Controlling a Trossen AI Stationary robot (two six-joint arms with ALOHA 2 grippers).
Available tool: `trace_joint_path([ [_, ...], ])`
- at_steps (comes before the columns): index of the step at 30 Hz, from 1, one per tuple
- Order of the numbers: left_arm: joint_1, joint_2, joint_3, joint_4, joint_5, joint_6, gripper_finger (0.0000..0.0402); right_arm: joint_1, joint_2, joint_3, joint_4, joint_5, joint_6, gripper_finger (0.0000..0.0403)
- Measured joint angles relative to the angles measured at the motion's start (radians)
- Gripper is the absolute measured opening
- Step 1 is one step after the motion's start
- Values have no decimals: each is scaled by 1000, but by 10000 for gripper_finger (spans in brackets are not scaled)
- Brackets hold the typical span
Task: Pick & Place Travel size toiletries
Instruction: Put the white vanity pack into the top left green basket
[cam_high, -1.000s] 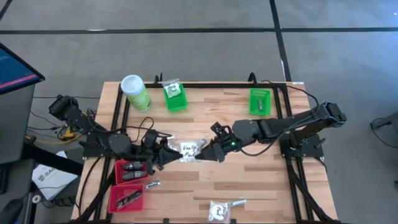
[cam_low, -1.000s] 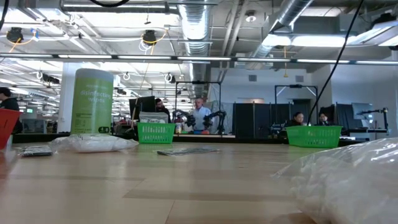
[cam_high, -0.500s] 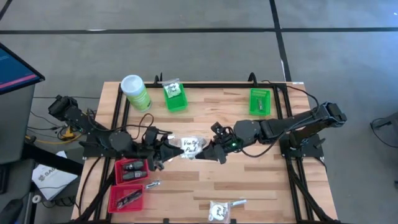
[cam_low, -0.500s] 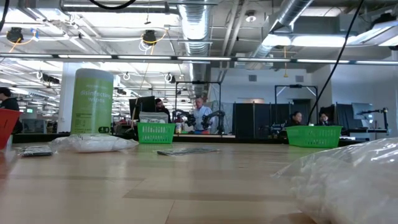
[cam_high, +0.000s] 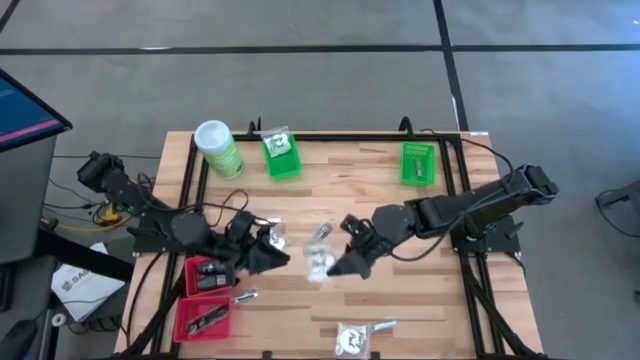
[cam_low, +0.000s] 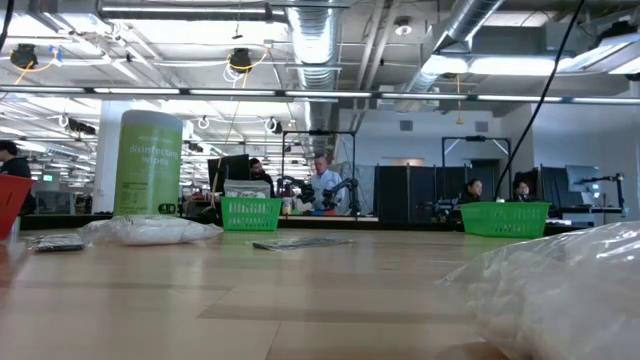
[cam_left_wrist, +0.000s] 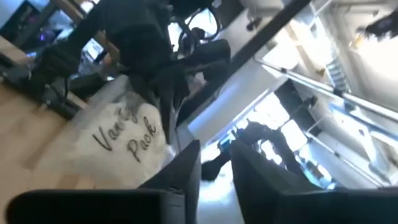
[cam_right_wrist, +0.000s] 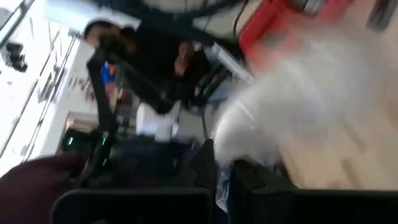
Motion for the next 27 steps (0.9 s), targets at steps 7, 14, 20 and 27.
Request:
trace_joint_path([
  [7,63,-39,0,-156,64,-7,164,46,0,0,-13,-88,35,2],
  [14,221,80,0,-57,396,-131,258,98,0,0,26,-115,5,1],
  [20,290,234,0,301,536,-184,285,119,-1,0,193,-89,-56,0],
  [27,306,337,6,468,586,-241,286,92,9,48,194,-45,-118,0],
])
